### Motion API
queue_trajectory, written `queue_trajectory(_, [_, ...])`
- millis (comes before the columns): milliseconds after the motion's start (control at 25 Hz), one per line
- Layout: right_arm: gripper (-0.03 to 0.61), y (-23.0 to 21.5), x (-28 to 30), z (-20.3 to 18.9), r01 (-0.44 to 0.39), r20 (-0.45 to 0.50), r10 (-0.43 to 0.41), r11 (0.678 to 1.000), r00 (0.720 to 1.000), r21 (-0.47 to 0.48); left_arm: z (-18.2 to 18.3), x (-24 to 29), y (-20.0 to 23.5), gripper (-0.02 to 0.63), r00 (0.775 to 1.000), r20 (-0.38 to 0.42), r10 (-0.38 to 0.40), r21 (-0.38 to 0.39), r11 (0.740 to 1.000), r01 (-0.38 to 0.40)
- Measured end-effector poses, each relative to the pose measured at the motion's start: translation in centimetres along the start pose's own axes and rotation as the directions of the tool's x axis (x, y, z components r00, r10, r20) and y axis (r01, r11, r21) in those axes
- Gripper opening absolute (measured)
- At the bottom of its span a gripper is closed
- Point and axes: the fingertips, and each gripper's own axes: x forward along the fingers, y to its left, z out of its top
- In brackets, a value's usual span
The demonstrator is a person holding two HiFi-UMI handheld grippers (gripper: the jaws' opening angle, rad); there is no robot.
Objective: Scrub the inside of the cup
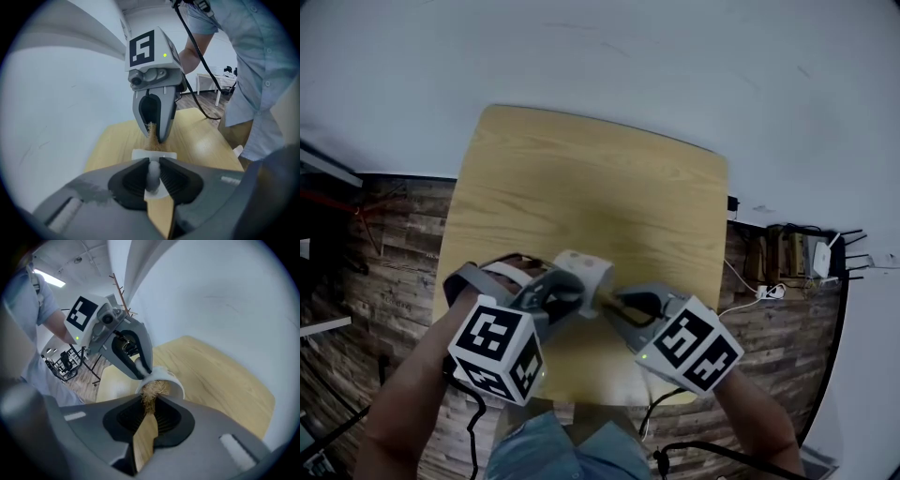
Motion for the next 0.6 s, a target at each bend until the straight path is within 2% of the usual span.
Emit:
queue_trajectory(240, [0.051, -0.4, -1.7, 1.0, 0.012, 0.037, -0.013, 1.000, 0.999, 0.025, -1.0, -0.7, 0.7, 0.094, 0.998, 0.053, 0.024, -0.083, 0.996, -0.019])
queue_trajectory(600, [0.051, -1.3, -3.2, 2.1, 0.058, 0.069, -0.061, 0.997, 0.996, 0.044, -2.6, -1.9, 1.0, 0.095, 0.983, 0.163, 0.085, -0.223, 0.974, -0.048])
